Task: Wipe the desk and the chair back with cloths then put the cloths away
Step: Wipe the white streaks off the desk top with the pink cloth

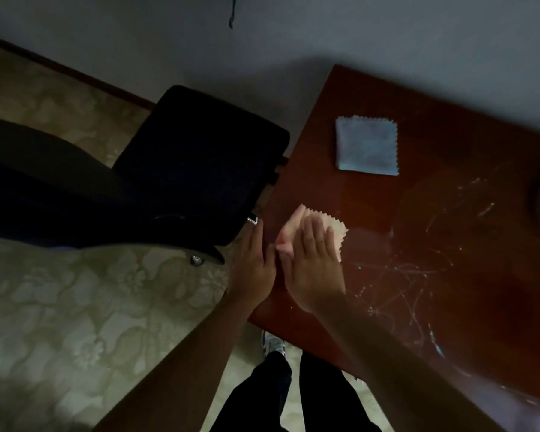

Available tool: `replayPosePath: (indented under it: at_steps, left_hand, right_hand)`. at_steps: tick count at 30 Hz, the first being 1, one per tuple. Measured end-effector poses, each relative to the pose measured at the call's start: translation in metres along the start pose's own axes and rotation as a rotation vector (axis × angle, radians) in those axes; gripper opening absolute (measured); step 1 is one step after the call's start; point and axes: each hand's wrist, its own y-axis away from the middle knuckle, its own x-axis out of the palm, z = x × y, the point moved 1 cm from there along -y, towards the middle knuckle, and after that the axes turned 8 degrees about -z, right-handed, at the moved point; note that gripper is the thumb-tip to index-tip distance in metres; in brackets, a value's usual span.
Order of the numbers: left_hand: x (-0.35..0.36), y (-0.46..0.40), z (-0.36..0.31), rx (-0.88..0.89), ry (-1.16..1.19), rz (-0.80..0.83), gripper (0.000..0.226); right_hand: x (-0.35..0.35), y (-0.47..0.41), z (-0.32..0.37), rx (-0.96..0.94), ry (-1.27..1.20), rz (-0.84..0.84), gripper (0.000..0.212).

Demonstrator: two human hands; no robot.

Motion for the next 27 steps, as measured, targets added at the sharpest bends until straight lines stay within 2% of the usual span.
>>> replayPosePath:
  at_steps: [2,5,7,10,13,19,23,27]
  left_hand:
    - [0.003,-0.002,0.004,0.031,-0.049,-0.044,0.059]
    - [0.007,-0.004,0.007,0.050,-0.133,-0.092,0.060]
    - [0.009,-0.003,0.007,0.062,-0.181,-0.122,0.059]
    - [0.008,-0.005,0.004,0.040,-0.163,-0.123,0.057]
    - [0.004,-0.003,0.003,0.056,-0.159,-0.135,0.056]
    - [0.006,-0.004,0.004,0.065,-0.132,-0.168,0.054]
    - [0.008,-0.002,0.006,0.070,-0.177,-0.174,0.054]
    - [0.008,-0.003,0.007,0.035,-0.159,-0.198,0.054]
  right_hand:
    - [0.003,-0.002,-0.002,-0.017,-0.041,-0.003,0.076]
    - [-0.001,-0.010,-0.013,-0.042,-0.179,0.089,0.084]
    - [-0.005,-0.021,-0.021,-0.046,-0.230,0.091,0.075]
    - [0.004,-0.047,-0.035,-0.067,-0.122,-0.023,0.060]
    - [0.010,-0.062,-0.037,-0.057,0.043,-0.097,0.063]
    - [0.031,-0.021,-0.007,-0.132,0.038,-0.175,0.067]
    - [0.031,-0.030,-0.023,-0.245,-0.027,-0.294,0.060]
    - [0.020,-0.071,-0.052,-0.149,0.012,-0.361,0.055]
